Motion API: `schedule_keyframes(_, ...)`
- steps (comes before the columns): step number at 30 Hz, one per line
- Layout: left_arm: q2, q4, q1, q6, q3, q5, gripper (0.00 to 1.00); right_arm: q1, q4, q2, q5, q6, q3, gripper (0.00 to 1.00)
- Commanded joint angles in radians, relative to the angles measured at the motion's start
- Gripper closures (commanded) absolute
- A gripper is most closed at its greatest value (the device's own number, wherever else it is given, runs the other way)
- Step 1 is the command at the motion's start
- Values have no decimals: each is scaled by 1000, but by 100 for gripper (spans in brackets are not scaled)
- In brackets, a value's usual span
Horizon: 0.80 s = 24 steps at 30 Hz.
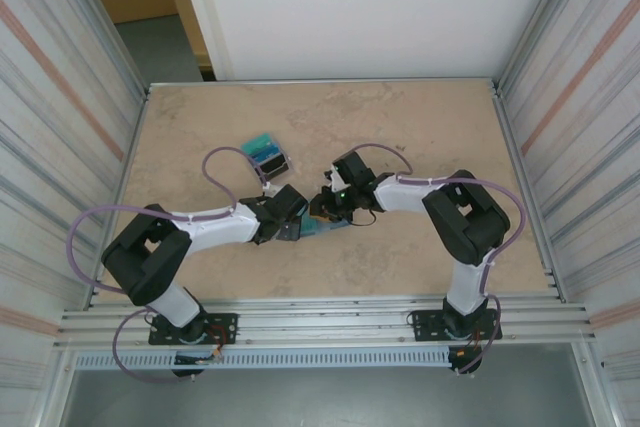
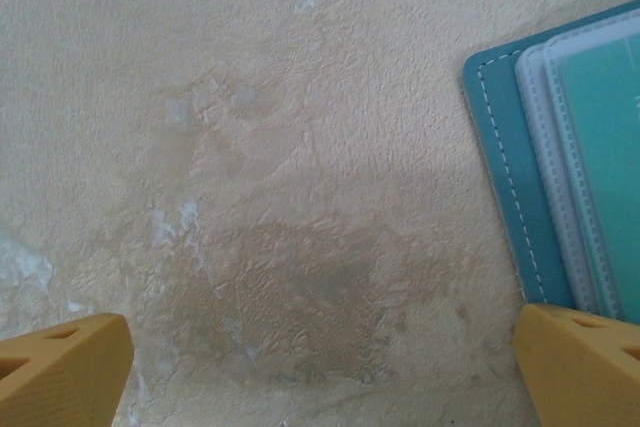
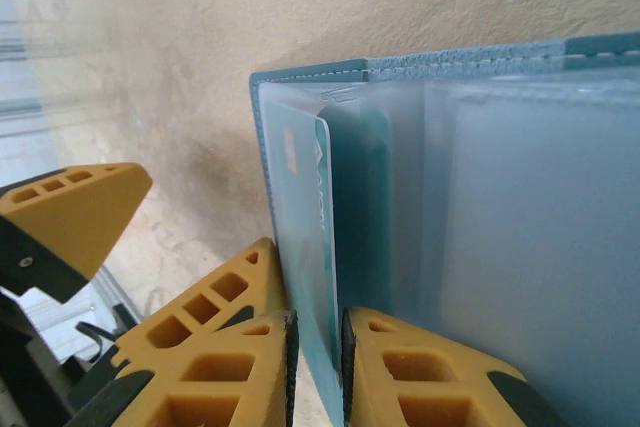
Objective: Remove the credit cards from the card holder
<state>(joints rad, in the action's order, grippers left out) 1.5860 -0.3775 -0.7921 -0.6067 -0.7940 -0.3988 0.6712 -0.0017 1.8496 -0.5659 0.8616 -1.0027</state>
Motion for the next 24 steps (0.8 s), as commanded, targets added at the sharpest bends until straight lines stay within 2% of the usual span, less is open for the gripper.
schedule_keyframes(1,21,-38,-14,-5,-10,1,1,-14,66,-57,-62,43,24,78)
schedule_keyframes(24,22,-47,-14,-8,-4,-8,1,-45,92,-87,-77,61,52,84)
